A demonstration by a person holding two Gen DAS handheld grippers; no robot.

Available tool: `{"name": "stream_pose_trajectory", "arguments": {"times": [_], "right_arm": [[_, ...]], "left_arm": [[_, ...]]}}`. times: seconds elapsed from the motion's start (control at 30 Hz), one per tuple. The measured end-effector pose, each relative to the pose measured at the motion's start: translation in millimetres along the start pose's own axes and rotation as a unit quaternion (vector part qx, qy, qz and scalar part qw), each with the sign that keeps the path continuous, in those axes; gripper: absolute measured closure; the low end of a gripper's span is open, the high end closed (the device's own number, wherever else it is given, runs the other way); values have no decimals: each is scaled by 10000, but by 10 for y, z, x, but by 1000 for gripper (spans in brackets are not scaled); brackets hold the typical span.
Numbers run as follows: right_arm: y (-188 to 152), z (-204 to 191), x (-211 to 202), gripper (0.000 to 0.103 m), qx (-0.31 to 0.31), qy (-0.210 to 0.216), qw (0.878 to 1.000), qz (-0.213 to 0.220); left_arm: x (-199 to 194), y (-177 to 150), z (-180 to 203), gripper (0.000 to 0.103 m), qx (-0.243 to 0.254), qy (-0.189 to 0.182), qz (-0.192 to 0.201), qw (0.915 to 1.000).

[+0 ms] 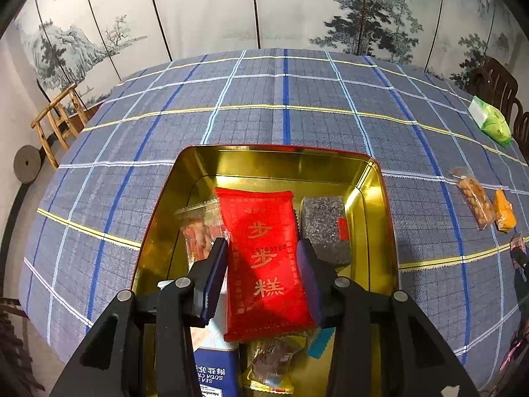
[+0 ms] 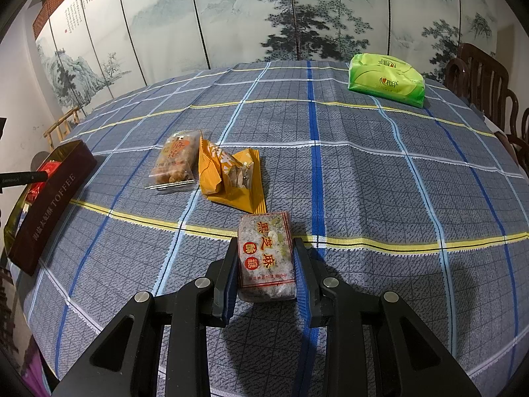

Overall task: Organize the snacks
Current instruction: 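Lower the red cake packet into the tin and open the left gripper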

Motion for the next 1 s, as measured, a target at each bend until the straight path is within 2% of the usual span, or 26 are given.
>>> {"name": "stream_pose_trajectory", "arguments": {"times": [0.27,0.53,0.73,1.0], "right_arm": [[0,-3,-1,73,-4,-11,10000,-2],[-2,-5,-6,72,-30,-86,10000,-16],[-71,-51,-79,73,-77,-172,9998,-97],[-201,-344,-239,73,-250,133,9995,-161]], "left_arm": [[-152,-86,57,64,91,187,247,9995],[-403,-273,67,62,-22,251,379,9990],[-631,-413,81,52,69,505,615,9968],[-826,-597,83,46,163,550,775,9953]]}}
Point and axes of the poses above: each gripper's, at about its wrist camera, not at the fingertips, and x roughly the way its jaws point, z to its right, y to its top, the point moved 4 cm from there along x, roughly the way its jaws point, and after that the axes turned 5 degrees about -z, right-handed, at the moved point
